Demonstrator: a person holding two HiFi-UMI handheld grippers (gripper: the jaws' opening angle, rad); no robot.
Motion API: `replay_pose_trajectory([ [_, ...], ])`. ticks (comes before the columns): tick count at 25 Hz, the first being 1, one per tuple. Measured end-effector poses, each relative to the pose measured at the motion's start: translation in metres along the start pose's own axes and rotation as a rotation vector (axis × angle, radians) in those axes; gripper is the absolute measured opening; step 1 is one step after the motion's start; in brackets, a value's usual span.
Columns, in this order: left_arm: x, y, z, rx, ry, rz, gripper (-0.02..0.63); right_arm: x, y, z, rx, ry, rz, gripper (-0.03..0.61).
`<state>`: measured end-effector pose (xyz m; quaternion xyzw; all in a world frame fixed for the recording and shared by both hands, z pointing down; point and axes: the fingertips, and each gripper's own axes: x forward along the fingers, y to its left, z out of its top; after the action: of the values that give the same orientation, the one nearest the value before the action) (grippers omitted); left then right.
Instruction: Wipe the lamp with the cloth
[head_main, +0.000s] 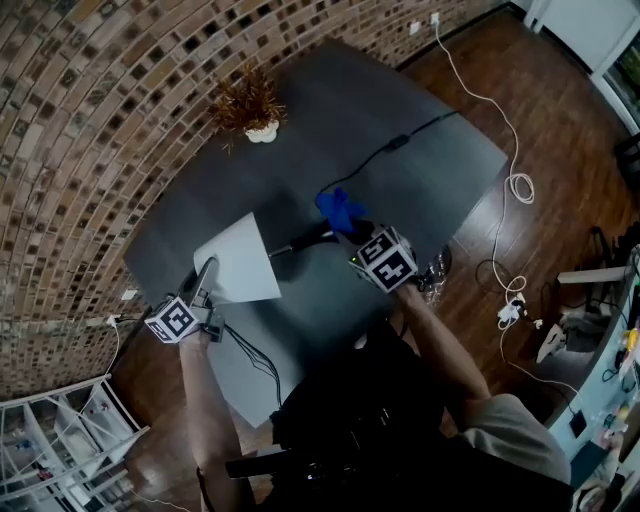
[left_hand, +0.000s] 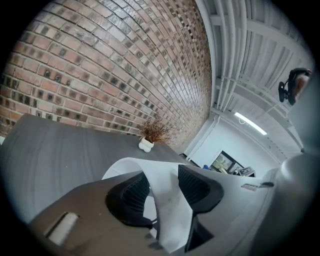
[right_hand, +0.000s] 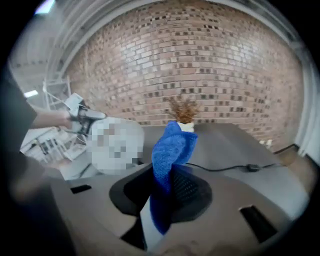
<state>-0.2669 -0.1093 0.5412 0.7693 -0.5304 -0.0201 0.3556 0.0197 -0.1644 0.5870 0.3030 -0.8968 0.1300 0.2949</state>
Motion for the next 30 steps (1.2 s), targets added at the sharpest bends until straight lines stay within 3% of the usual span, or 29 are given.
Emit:
replay_pose_trajectory([
  [4,0.006,0.009,0.008,-0.014,0.010,0.025,0.175,0.060,0.108,0.018,-0.026,-0.023,0.250,0.086],
  [6,0.011,0.011,0.010,-0.019,0.023,0.035,0.178,0.088,0.140,0.016,-0.022,-0.001,0.306,0.086],
  [9,0.016,0.014,0.014,-0.032,0.032,0.049,0.178,0.114,0.145,0.007,0.045,-0.008,0.318,0.086],
  [16,0.027,0.015,0.022,-0.041,0.040,0.038,0.178,0.081,0.063,-0.023,0.129,0.019,0.111,0.087],
  [21,0.032,0.013,0.021,-0.063,0.035,0.013,0.178,0.058,0.012,-0.047,0.195,0.049,0.011,0.087],
  [26,0.036,0.011,0.020,-0.081,0.038,0.000,0.179,-0.007,-0.050,-0.051,0.068,0.076,-0.296,0.087],
  [27,0.035,0.012,0.021,-0.080,0.038,0.001,0.179,-0.011,-0.045,-0.039,0.050,0.037,-0.271,0.086],
  [28,0.034,0.014,0.022,-0.080,0.037,0.004,0.179,-0.008,-0.028,-0.023,0.064,-0.021,-0.172,0.086],
  [30,0.033,0.015,0.021,-0.082,0.035,0.006,0.179,0.016,0.028,0.008,0.169,-0.143,0.158,0.086],
])
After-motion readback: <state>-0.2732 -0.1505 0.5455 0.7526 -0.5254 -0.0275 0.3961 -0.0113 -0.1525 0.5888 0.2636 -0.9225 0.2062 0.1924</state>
